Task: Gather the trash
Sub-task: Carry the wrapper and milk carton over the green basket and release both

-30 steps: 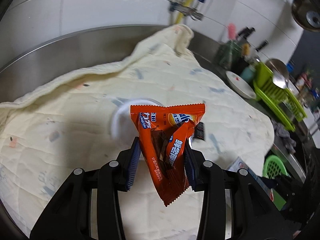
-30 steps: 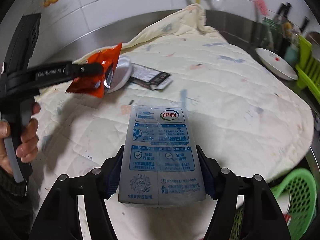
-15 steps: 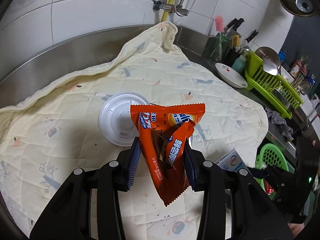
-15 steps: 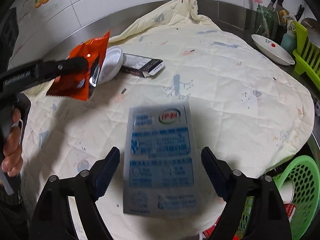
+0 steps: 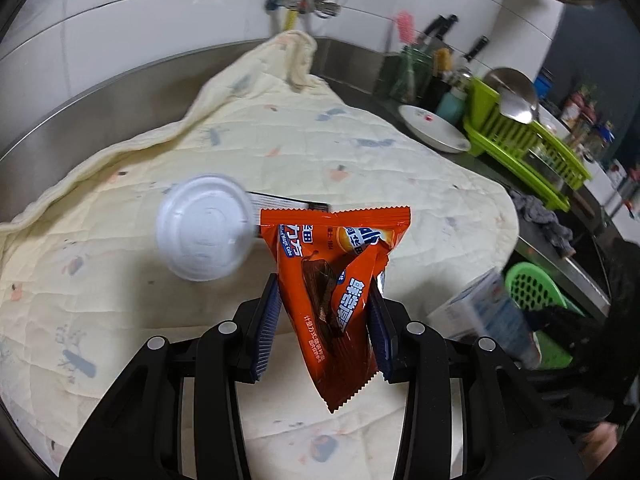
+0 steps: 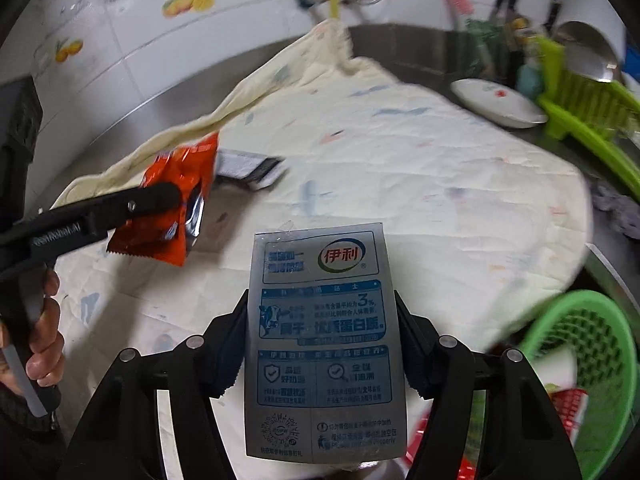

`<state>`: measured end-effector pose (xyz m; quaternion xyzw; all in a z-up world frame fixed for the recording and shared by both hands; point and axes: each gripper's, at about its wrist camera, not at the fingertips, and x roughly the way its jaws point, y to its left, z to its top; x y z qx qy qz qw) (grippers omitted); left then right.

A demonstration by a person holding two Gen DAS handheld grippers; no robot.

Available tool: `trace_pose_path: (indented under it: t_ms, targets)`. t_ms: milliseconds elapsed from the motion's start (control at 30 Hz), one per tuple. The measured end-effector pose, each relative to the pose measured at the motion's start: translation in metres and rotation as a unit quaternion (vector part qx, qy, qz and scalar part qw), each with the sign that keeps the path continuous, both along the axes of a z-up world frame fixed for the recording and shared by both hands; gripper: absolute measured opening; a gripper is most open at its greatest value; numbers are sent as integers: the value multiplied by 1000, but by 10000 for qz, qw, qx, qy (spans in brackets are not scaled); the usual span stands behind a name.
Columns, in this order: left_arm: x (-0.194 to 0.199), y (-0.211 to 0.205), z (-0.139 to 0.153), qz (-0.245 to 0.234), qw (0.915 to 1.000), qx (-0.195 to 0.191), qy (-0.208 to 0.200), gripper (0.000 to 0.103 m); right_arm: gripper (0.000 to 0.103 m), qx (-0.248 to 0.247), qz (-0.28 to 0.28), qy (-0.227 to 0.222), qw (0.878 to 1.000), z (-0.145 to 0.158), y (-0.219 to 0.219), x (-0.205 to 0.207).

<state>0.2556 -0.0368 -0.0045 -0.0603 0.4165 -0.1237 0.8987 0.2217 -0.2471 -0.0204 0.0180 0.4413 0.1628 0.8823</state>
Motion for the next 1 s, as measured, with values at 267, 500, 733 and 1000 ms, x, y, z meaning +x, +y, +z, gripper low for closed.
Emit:
trace_pose_path:
  t_ms: [267, 500, 733, 1000]
  targets:
    - [-10, -79, -7, -855, 9963, -54, 112, 40, 63, -587, -1210, -17, 9909, -3, -108, -29]
    - [-24, -158, -12, -1564, 9875, -64, 165, 40, 63, -775, -2103, 329, 9740, -33, -193, -55]
    - [-37, -224, -20, -2069, 9780, -67, 247, 41, 74, -606, -2628, 386, 9622, -47, -237, -76]
    - [-44, -283, -37, -2431, 9690, -11, 432, 44, 78, -568, -2692, 267, 9610, -36, -251, -103]
